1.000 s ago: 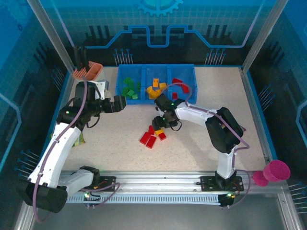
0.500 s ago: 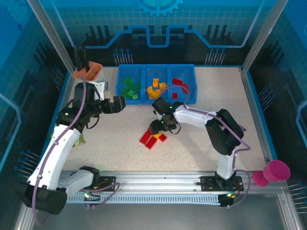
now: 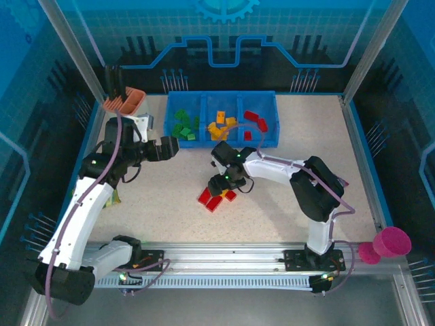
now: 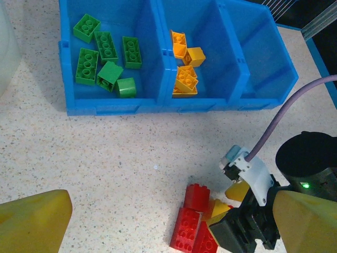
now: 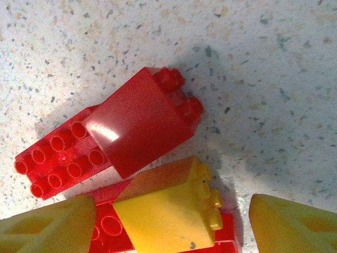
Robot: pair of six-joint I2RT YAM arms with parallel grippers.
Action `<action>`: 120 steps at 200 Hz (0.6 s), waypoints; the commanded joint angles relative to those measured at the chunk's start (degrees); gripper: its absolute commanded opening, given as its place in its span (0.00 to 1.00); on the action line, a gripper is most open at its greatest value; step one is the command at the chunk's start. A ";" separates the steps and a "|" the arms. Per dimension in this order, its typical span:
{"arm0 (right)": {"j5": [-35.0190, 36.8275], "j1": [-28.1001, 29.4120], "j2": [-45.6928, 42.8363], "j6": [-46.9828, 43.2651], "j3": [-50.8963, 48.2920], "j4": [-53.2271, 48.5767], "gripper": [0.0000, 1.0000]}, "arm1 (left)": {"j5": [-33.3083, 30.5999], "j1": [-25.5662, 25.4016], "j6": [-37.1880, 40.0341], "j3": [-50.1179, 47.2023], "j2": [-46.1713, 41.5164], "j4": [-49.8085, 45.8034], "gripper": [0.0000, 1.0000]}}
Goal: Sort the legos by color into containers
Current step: Move the lego to the center of the table, then pick up the lego from the center of the table.
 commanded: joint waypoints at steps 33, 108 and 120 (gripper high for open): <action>2.19 1.17 2.48 -2.38 1.65 -3.48 0.75 | 1.73 0.51 -1.08 -0.88 -0.20 1.14 0.99; 3.66 0.97 4.97 -3.91 3.89 -4.48 0.56 | 1.86 0.51 -1.25 -0.68 0.99 1.68 0.99; 3.58 0.79 5.11 -4.25 4.13 -4.91 0.50 | 1.99 0.51 -1.25 -0.66 1.25 1.81 0.99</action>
